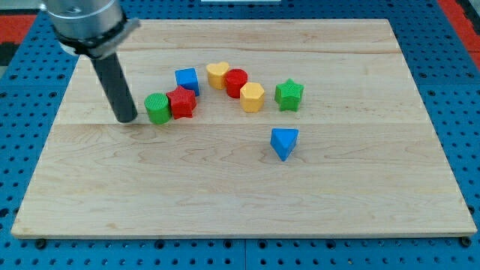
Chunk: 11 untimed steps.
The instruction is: Move robot arm towards bottom of the blue triangle
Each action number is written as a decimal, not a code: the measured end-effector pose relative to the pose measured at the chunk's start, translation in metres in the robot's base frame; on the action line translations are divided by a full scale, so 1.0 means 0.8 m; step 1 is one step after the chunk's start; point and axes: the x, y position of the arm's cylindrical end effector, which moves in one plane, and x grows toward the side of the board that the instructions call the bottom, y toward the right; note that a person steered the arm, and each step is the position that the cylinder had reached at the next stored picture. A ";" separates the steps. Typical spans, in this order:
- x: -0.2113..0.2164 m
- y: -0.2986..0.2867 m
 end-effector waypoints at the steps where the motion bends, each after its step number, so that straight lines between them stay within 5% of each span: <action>1: -0.092 0.031; 2: -0.109 0.107; 3: -0.065 0.143; 4: -0.071 0.127; 5: -0.067 0.005; 7: 0.066 -0.007; 8: 0.127 0.080; 9: 0.223 0.243; 10: 0.201 0.387; 11: 0.130 0.401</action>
